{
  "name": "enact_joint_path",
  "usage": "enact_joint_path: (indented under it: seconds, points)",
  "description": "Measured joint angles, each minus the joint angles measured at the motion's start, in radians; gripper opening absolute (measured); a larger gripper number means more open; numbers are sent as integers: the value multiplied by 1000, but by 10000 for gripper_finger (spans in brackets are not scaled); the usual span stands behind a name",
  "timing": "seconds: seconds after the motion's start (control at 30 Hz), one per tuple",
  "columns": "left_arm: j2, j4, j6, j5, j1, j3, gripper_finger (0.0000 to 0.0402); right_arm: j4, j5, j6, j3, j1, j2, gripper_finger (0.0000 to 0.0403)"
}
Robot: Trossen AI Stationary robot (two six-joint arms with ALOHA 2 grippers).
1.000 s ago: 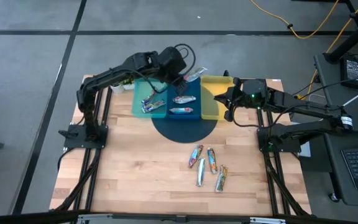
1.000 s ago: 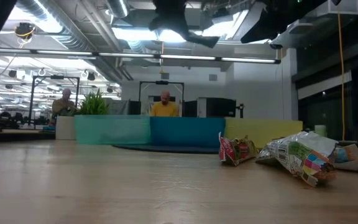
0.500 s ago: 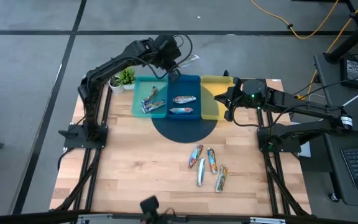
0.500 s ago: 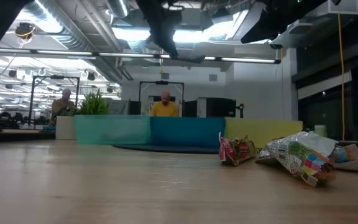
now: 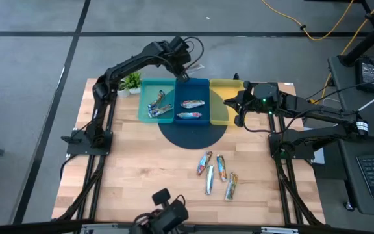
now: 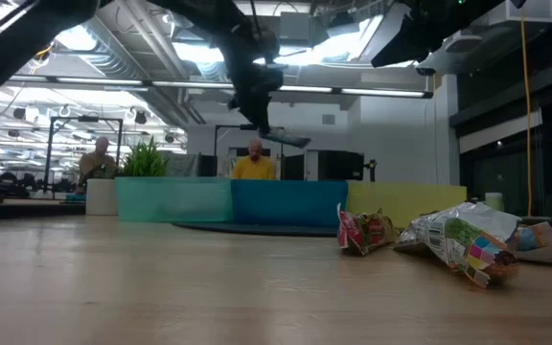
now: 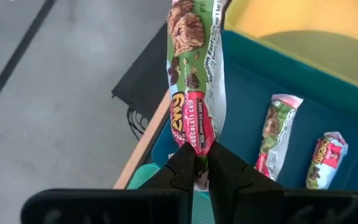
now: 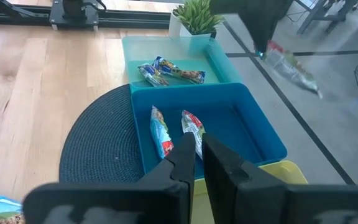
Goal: Pick and place Granola Bars by type
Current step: Put the bottom red granola bar into the blue bin
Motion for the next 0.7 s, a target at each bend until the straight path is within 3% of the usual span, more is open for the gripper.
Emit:
enact_joint_path:
  seconds: [0.7]
  points:
    - [174, -12, -90, 39, -59, 1, 19, -1, 2, -3, 0, 0, 0, 34]
